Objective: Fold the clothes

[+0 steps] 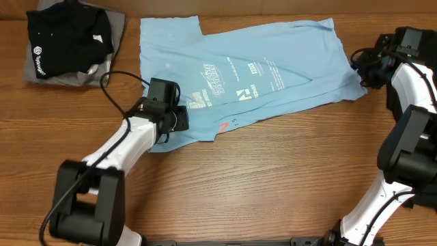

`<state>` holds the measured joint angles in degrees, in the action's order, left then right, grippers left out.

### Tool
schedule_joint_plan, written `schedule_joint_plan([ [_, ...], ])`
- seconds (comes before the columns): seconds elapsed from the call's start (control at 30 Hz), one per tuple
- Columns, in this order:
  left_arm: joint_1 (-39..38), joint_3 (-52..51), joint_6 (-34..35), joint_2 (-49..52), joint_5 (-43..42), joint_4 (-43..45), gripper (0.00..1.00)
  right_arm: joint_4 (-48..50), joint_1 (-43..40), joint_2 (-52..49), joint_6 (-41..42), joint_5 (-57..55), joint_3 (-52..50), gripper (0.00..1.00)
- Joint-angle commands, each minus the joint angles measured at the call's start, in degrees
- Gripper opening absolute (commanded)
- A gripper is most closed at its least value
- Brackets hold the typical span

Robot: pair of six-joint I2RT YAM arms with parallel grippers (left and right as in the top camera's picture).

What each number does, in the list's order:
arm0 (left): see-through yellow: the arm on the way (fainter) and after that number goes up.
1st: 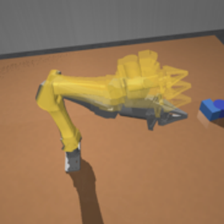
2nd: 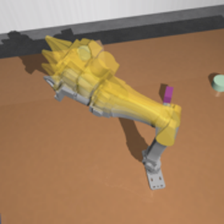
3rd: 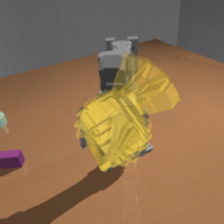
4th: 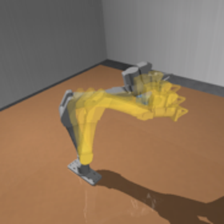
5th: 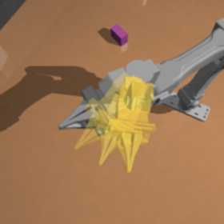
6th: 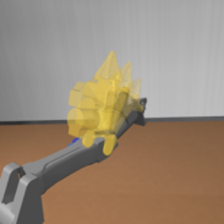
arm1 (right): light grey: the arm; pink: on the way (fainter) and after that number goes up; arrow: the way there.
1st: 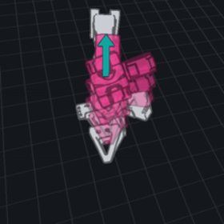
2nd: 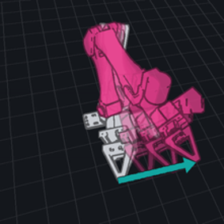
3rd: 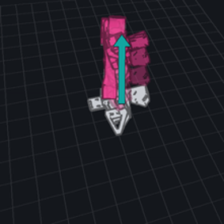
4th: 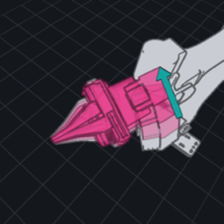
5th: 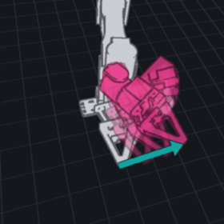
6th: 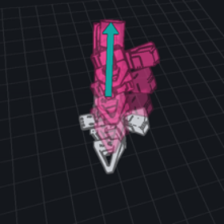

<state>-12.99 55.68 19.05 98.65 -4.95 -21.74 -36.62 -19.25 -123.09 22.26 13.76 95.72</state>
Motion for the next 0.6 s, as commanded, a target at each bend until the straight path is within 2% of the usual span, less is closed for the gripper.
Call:
schedule_joint_plan([
  [0.0,0.24,1.07,-0.68,2.89,-7.5,-1.64,0.44,-0.87,0.61,-0.28,-0.22,1.31,1.05,0.53],
  [0.03,0.07,1.07,-0.68,2.89,-8.74,-2.23,0.48,-1.18,0.61,-0.28,-0.22,1.29,1.05,0.54],
  [0.23,-0.2,2.62,-0.5,2.4,-9.51,-6.75,0.55,-1.51,0.61,-0.28,-0.22,0.39,1.05,0.55],
  [0.37,-0.15,3.78,0.68,2.4,-9.4,-9.2,0.55,-2.12,0.61,-0.28,-0.22,0.37,1.03,0.56],
  [0.57,-0.15,9.73,0.87,2.36,-3.26,-16.81,0.54,-3.3,0.61,-0.28,-0.24,-0.87,1.01,0.56],
])
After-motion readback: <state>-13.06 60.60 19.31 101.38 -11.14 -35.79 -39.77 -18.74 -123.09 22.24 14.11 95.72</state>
